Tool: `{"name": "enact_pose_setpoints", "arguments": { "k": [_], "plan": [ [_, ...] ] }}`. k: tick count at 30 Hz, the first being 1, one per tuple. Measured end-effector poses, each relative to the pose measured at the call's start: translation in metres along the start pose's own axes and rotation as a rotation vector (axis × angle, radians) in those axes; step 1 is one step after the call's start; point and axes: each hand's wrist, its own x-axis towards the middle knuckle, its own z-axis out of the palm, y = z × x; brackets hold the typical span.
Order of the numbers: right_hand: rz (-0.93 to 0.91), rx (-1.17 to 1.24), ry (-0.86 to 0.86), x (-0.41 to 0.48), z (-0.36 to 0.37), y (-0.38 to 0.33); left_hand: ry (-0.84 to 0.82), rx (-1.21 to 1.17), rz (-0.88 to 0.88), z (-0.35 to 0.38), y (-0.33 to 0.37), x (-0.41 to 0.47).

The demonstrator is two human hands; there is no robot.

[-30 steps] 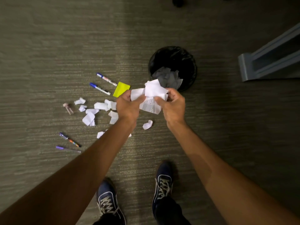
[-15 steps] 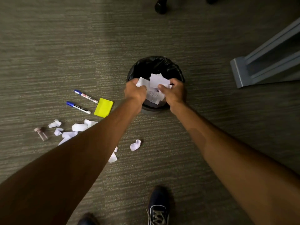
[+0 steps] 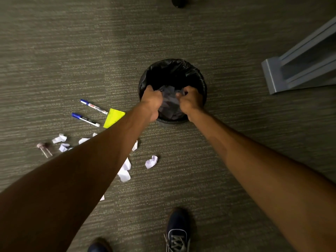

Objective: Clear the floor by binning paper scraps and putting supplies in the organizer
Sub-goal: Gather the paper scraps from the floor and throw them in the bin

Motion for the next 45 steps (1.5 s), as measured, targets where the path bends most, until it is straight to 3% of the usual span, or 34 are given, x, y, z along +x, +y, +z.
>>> {"name": "enact_pose_setpoints", "arguments": {
  "k": [4,11,14,18,25,31,37,45],
  "plan": [
    [-0.096,-0.058,0.010,-0.016,-0.006,-0.007,-0.032,0.080,0.110,-0.009,-0.001,-0.012],
    [-0.486,-0.179,0.045,-0.078,-0.014,-0.015,0.080,0.158,0.380,-0.039,-0.001,-0.059],
    [-0.576,-0.189,0.043,-0.112,-0.015,-0.023,0.082,0.148,0.430,-0.062,-0.002,-0.090],
    [-0.629,-0.206,0.005,-0.160,-0.010,-0.029,0.155,0.359,0.431,-0.101,-0.015,-0.128],
    [-0.588,-0.215,-0.121,-0.221,0.022,-0.018,0.243,0.352,0.322,-0.166,-0.065,-0.190],
    [-0.546,-0.239,-0.248,-0.254,0.081,0.013,0.302,0.344,0.168,-0.231,-0.153,-0.210],
    [-0.494,-0.349,-0.317,-0.260,0.148,0.061,0.373,0.364,0.023,-0.280,-0.251,-0.199],
    [-0.436,-0.572,-0.401,-0.221,0.233,0.142,0.314,0.538,-0.080,-0.306,-0.364,-0.143]
  ]
}}
